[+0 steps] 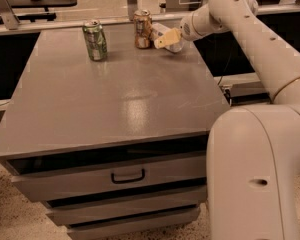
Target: Move blue plastic bottle near orange can
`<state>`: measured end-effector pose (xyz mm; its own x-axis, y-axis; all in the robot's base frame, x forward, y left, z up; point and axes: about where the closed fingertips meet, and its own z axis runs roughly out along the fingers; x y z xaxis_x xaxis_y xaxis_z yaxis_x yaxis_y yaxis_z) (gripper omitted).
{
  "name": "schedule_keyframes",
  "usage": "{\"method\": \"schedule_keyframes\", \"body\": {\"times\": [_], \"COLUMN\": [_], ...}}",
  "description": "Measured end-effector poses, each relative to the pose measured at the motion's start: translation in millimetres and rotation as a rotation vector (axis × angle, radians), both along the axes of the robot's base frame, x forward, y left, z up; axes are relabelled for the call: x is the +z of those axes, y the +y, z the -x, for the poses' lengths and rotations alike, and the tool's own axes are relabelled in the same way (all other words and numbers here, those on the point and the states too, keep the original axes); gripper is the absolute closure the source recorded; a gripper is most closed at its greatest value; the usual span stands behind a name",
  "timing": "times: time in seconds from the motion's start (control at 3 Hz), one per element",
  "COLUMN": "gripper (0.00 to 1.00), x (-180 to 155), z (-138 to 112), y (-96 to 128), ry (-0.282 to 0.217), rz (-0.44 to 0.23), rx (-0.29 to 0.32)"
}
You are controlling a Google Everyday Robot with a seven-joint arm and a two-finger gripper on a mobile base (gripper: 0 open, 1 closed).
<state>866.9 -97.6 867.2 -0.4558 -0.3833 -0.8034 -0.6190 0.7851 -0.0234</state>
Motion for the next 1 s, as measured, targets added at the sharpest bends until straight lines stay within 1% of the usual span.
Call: {"method": "schedule_keyframes", "body": {"times": [0.33, 0.67, 1.0], "gripper": [0.00, 0.00, 0.00], "x": [6.0, 41.7, 78.8], "z": [7.5, 44.7, 103.4], "y": [2.8, -18.4, -45.7], "ry": [-0.006, -0.107, -0.217], "rz": [-0.012, -0.013, 0.014], "rx": [0.018, 0.054, 0.120]}}
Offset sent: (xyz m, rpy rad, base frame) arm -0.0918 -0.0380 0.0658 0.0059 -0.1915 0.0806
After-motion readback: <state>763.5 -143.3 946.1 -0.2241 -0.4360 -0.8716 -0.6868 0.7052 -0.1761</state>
